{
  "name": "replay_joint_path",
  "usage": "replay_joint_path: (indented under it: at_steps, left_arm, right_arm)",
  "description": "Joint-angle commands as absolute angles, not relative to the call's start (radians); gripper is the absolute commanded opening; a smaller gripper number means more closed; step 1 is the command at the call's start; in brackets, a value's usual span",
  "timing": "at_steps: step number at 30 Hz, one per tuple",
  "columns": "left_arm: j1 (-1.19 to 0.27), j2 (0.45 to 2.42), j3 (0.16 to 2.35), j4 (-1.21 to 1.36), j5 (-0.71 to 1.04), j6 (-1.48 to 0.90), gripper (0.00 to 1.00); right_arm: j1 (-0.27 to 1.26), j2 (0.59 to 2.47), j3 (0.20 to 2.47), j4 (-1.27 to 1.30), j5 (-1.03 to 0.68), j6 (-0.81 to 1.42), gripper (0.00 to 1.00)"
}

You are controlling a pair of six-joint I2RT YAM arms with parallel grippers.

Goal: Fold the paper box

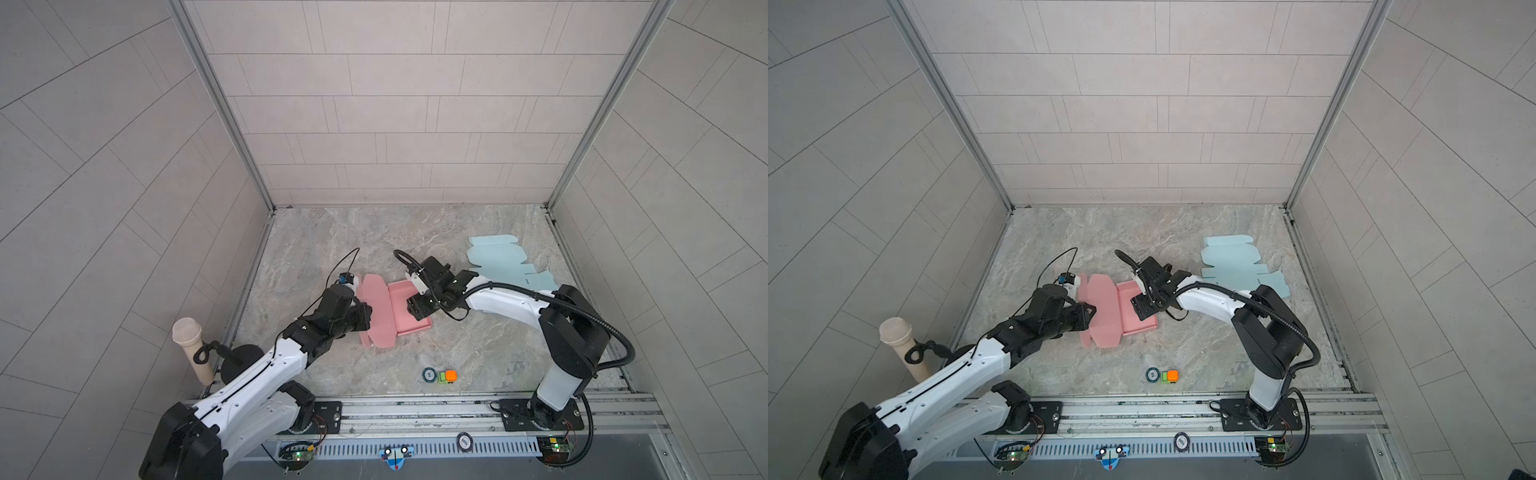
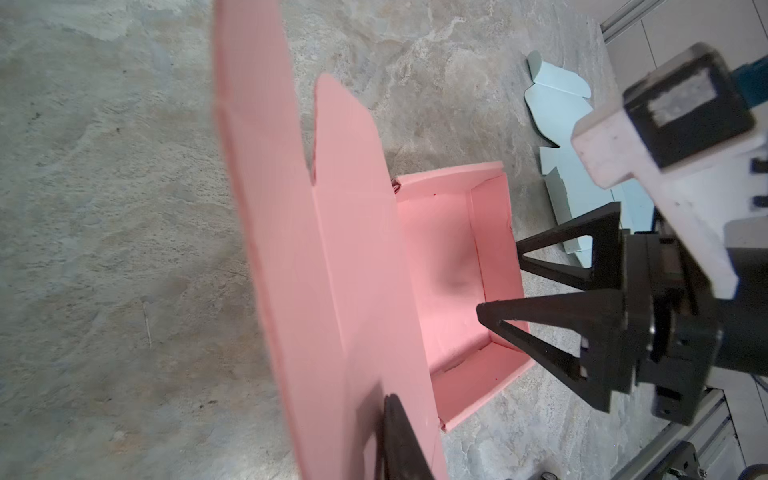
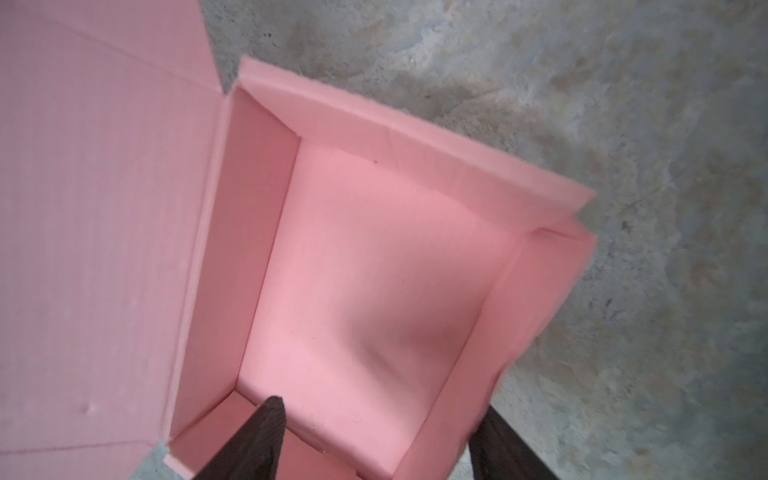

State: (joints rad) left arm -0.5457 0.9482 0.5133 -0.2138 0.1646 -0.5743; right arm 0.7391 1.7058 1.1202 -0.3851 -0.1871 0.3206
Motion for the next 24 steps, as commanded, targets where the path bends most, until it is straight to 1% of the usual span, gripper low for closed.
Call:
replay_joint_path:
  at_steps: [1, 4, 8, 12, 16, 20, 24]
  left_arm:
    - [-0.545, 0.975, 0.555, -0.277, 0.183, -0.509, 0.14]
    - [-0.545, 1.023, 0.602, -0.305, 0.207, -0.467, 0.15]
    - [-0.545, 1.075, 0.672, -0.366, 0.226, -0.399, 0.12]
    - [-0.545, 1.120, 0.741, -0.437, 0.231, -0.326, 0.11]
    - [-0.543, 1.177, 0.807, -0.492, 0.261, -0.260, 0.11]
    - [-0.543, 1.232, 0.867, -0.535, 0.292, -0.218, 0.08]
    - [-0.544, 1.253, 0.902, -0.562, 0.308, -0.194, 0.06]
  right_arm:
    - [0.740, 1.621, 1.083, -0.377, -0.156, 0.347, 0.77]
    - [0.741, 1.562, 1.030, -0.362, -0.155, 0.355, 0.80]
    - [0.741, 1.481, 0.956, -0.348, -0.113, 0.365, 0.81]
    - [0.738, 1.400, 0.921, -0.309, -0.078, 0.324, 0.82]
    - [0.736, 1.389, 0.970, -0.231, -0.129, 0.259, 0.80]
    - [0.733, 1.370, 0.944, -0.035, -0.205, 0.248, 0.80]
    - [0.713, 1.392, 0.955, 0.022, -0.256, 0.208, 0.80]
